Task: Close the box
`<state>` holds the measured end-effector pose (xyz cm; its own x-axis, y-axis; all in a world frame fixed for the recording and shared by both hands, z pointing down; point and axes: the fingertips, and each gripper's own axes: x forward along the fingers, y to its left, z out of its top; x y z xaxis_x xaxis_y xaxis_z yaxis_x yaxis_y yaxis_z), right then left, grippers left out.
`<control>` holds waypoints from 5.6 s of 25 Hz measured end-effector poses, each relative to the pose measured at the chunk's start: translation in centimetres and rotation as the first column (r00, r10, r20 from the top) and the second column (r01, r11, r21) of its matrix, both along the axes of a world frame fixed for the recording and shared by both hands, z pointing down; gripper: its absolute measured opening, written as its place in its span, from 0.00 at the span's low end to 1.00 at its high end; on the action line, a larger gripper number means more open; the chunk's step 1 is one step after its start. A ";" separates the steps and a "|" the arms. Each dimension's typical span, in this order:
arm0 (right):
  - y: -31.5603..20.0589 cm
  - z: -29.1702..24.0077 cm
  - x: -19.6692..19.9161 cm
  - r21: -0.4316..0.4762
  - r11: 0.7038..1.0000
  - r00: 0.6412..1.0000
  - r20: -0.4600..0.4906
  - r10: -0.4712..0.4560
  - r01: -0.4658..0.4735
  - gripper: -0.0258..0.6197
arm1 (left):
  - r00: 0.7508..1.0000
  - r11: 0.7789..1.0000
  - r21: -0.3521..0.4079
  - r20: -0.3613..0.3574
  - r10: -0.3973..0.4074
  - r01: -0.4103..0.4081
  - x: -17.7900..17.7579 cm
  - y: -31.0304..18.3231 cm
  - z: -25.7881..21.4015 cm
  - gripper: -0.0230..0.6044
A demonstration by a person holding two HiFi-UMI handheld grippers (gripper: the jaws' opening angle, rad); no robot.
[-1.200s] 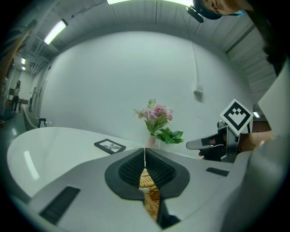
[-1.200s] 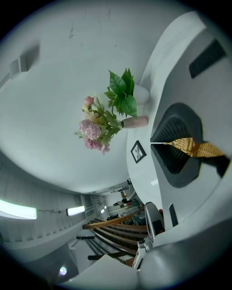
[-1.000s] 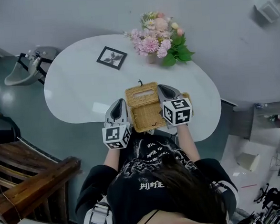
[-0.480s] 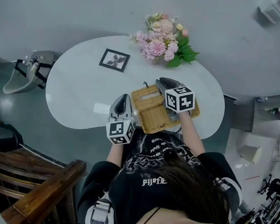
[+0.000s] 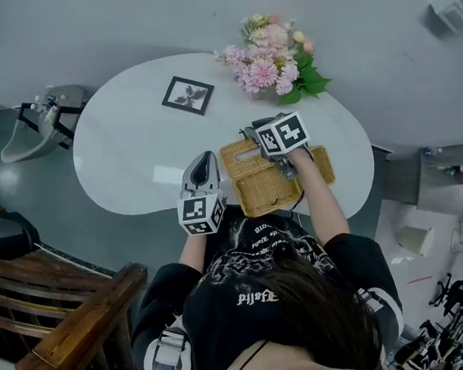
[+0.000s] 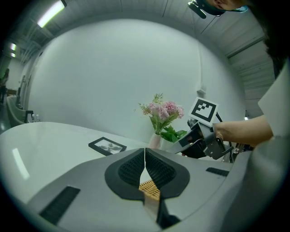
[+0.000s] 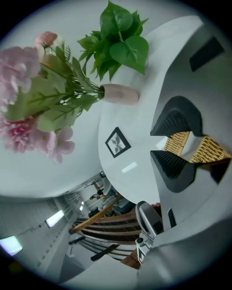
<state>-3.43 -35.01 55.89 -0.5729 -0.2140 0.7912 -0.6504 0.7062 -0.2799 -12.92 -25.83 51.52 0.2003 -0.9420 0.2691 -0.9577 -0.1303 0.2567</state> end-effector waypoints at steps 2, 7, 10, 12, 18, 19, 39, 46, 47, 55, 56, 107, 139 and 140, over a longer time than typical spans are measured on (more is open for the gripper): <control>0.2 1.1 -0.4 -0.042 0.998 0.997 -0.052 -0.052 0.050 0.23 | 1.000 1.000 0.000 -0.002 0.000 0.000 -0.3 0.0 0.1 0.08; -0.1 2.8 -1.1 -0.109 0.991 0.991 -0.102 -0.083 0.072 0.22 | 1.000 1.000 0.001 -0.008 -0.013 0.013 -1.7 0.5 0.2 0.08; -0.6 4.0 -1.3 -0.138 0.988 0.986 -0.140 -0.085 0.066 0.20 | 1.000 1.000 -0.008 -0.006 -0.018 0.018 -2.5 0.7 0.7 0.08; -0.7 4.9 -1.3 -0.155 0.985 0.978 -0.182 -0.105 0.076 0.20 | 1.000 1.000 -0.011 -0.006 -0.015 0.015 -2.8 0.7 0.9 0.08; -1.4 6.5 -2.1 -0.223 0.973 0.967 -0.229 -0.111 0.059 0.19 | 1.000 1.000 -0.013 0.000 0.014 -0.014 -3.4 0.6 1.3 0.08; -1.5 6.7 -2.1 -0.229 0.972 0.963 -0.244 -0.116 0.059 0.19 | 1.000 1.000 -0.010 -0.002 0.020 -0.020 -3.5 0.6 1.3 0.08; -1.4 11.8 -2.9 -0.383 0.923 0.870 -0.446 -0.210 0.026 0.15 | 0.998 0.999 -0.011 -0.047 0.048 -0.049 -8.9 0.8 2.0 0.08; -1.8 11.3 -3.1 -0.366 0.931 0.885 -0.428 -0.183 0.016 0.10 | 0.997 0.998 -0.024 -0.044 0.060 -0.061 -10.0 1.1 2.6 0.08; -1.9 11.0 -3.2 -0.356 0.934 0.887 -0.424 -0.180 0.020 0.10 | 0.997 0.997 -0.023 -0.044 0.070 -0.071 -9.9 1.1 2.6 0.08; -2.5 9.1 -3.6 -0.273 0.962 0.915 -0.381 -0.137 0.030 0.09 | 0.986 0.987 -0.013 -0.036 0.162 -0.162 -8.3 0.6 3.0 0.08; -2.5 8.8 -3.7 -0.259 0.966 0.918 -0.374 -0.128 0.029 0.09 | 0.985 0.985 -0.014 -0.038 0.170 -0.170 -8.1 0.5 3.1 0.08; 2.4 -9.3 -1.2 0.391 0.906 0.986 0.014 0.167 -0.159 0.09 | 0.940 0.940 -0.010 -0.043 0.339 -0.340 -3.3 2.3 2.1 0.08; 12.7 -13.7 4.9 0.500 0.854 0.987 0.130 0.091 -0.144 0.09 | 0.970 0.971 0.002 -0.044 0.238 -0.238 2.4 9.6 0.3 0.08; 13.1 -13.7 5.1 0.502 0.853 0.988 0.130 0.089 -0.143 0.09 | 0.971 0.972 0.006 -0.042 0.236 -0.236 2.6 9.9 0.2 0.08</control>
